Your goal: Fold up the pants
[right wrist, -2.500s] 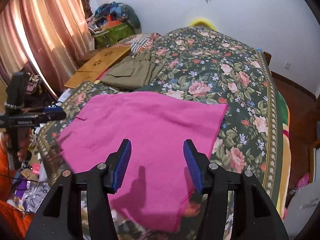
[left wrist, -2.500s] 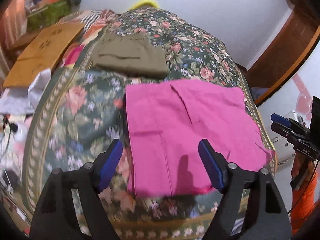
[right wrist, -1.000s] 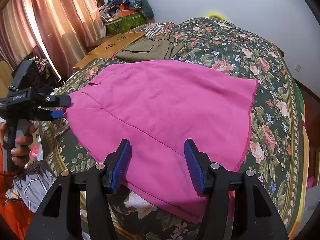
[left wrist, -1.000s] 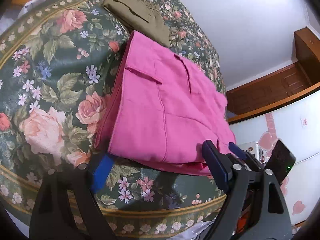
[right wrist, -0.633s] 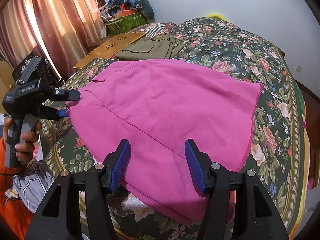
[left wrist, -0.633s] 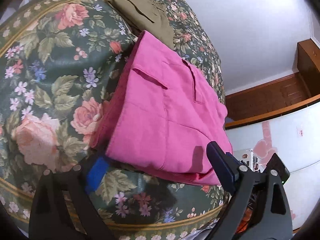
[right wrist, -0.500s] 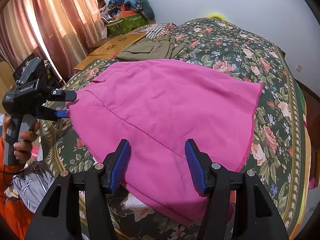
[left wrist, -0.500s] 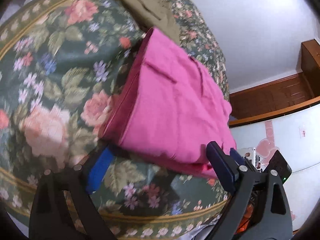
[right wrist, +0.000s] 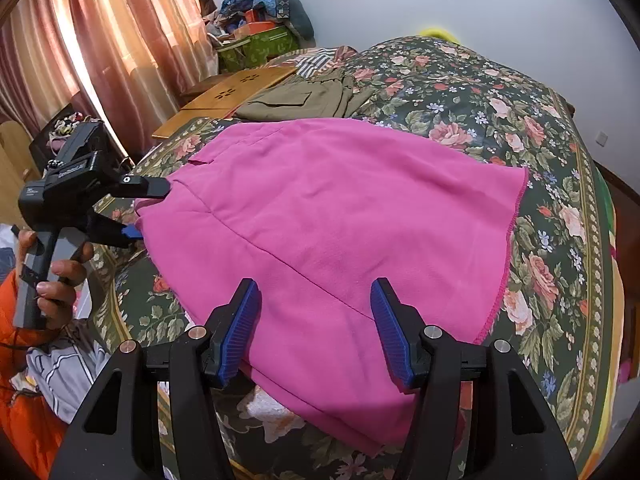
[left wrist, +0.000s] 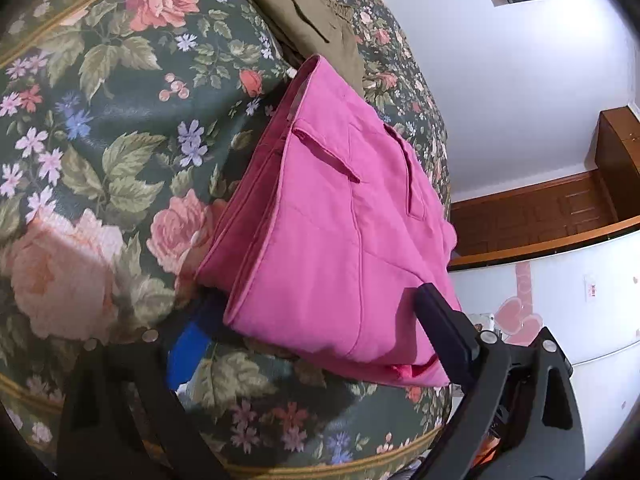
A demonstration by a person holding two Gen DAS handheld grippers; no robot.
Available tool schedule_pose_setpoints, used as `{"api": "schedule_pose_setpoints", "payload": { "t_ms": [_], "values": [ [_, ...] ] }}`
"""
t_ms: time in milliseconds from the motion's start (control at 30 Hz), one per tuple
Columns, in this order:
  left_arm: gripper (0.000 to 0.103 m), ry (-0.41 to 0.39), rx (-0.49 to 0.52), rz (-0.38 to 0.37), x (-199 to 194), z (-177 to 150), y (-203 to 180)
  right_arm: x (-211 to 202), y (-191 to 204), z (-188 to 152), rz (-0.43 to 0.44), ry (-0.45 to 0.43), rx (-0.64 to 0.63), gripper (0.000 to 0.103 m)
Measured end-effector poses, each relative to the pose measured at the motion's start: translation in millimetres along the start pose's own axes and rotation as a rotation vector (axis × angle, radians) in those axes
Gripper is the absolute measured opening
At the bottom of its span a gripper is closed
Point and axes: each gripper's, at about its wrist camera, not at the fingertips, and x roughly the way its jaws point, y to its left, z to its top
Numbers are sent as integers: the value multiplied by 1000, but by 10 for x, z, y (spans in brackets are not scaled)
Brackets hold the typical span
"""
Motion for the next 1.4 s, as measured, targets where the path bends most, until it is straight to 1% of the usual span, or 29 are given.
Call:
{"api": "schedule_pose_setpoints", "payload": {
  "t_ms": [33, 67, 100, 167, 200, 267, 333, 367, 400, 433, 533, 600, 733, 867, 1000, 1100, 1233, 1300, 1333, 1400],
  "values": [
    [94, -7, -1, 1, -1, 9, -1, 1, 0, 0, 1, 0, 0, 55],
    [86, -14, -2, 9, -17, 27, 1, 2, -1, 1, 1, 0, 1, 55],
    [82, -22, 2, 22, -38, 27, 5, 3, -3, 1, 2, 0, 2, 55],
    [68, -31, 24, 47, -66, 28, 5, 3, -6, 0, 3, 0, 4, 55],
    [66, -32, 34, 53, -78, 14, 1, 3, -7, 0, 3, 0, 4, 55],
    [49, -34, 57, 66, -85, 1, -30, 4, -6, 0, 4, 1, 4, 55],
    [38, -44, 90, 90, -59, 14, -117, 1, -2, -6, 5, 1, 4, 55],
    [35, -53, 113, 100, -56, 18, -176, 2, -6, -5, 5, 1, 4, 55],
    [34, -63, 138, 118, -66, 14, -228, 1, -5, -5, 5, 1, 5, 55],
    [32, -81, 185, 152, -88, 0, -318, 4, -8, -1, 5, 1, 6, 55],
    [30, -131, 304, 222, -117, -33, -563, 2, -3, 2, 2, 3, 11, 55],
    [29, -158, 372, 258, -156, -53, -717, -4, 0, 14, -3, 7, 18, 55],
    [28, -228, 482, 282, -284, -86, -982, -29, -10, 61, -15, 20, 66, 55],
    [27, -300, 602, 315, -439, -178, -1257, -88, 17, 111, 25, -2, 123, 55],
    [26, -328, 675, 310, -558, -263, -1426, -76, 90, 210, 62, -39, 144, 55],
    [25, -337, 704, 300, -592, -313, -1504, 8, 183, 301, 91, -41, 135, 55],
    [23, -338, 725, 271, -618, -365, -1580, 191, 336, 337, 124, 5, 96, 55],
    [22, -337, 727, 247, -619, -385, -1592, 292, 394, 321, 162, 32, 90, 56],
    [22, -333, 725, 234, -617, -392, -1589, 311, 414, 318, 168, 35, 84, 56],
    [22, -333, 727, 236, -608, -397, -1585, 310, 438, 325, 169, 40, 72, 56]
  ]
}}
